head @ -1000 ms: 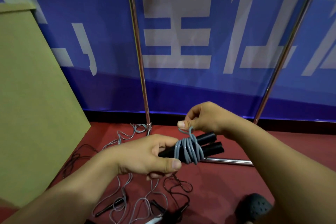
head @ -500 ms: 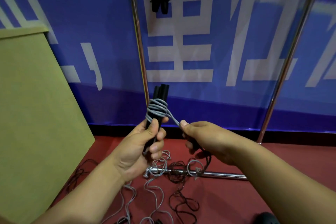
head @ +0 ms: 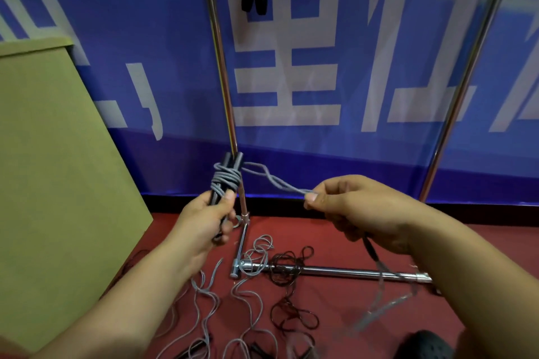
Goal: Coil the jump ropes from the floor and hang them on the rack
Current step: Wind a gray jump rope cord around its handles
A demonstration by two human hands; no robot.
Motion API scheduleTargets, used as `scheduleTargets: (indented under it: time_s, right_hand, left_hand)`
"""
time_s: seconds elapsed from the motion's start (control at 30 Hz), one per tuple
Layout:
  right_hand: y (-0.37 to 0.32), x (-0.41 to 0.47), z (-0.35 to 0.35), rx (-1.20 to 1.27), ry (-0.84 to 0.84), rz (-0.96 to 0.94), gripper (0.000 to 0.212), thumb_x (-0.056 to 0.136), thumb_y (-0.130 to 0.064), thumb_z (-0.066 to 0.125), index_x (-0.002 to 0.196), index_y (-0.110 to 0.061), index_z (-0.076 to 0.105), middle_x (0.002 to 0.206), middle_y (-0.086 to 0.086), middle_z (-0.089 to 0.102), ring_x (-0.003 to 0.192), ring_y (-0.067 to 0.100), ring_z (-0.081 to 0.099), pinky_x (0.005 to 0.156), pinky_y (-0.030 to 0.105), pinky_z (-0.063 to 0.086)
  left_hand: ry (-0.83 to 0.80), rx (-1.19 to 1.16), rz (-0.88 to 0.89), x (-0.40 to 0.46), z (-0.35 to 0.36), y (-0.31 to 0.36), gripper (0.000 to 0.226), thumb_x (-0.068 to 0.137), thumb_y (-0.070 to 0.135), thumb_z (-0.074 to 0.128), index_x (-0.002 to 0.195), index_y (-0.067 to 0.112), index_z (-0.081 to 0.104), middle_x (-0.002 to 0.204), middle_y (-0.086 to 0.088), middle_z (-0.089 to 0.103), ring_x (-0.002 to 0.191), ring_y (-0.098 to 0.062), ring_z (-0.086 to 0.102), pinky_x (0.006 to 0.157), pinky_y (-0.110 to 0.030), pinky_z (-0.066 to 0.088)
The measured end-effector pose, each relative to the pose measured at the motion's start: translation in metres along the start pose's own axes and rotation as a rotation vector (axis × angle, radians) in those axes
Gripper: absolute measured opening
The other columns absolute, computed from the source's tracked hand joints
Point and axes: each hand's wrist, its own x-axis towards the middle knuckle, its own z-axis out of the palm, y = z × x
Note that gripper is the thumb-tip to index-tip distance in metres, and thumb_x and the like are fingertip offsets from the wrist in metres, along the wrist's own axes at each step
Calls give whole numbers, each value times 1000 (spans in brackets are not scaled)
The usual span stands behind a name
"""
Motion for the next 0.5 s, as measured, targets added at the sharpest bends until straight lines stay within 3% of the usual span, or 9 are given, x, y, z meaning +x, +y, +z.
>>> scheduleTargets:
  time_s: [0.3,0.5]
  right_hand:
    - [1,-2,4,-162,-12,-113,41,84,-41,73,72,-3,63,55,2,33,45,11,25,44,23,23]
    - [5,0,9,-426,31,-191,55,83,-53,69,63,-3,58,51,3,37,50,16,33,50,28,31]
  left_hand:
    - [12,402,52,4,4,-16,23,100,23,58,78,15,58,63,-1,55,46,-11,41,43,-24,37]
    - [11,363,-28,8,7,-18,24,100,24,58,78,15,58,62,0,54,44,-8,40,40,-21,33]
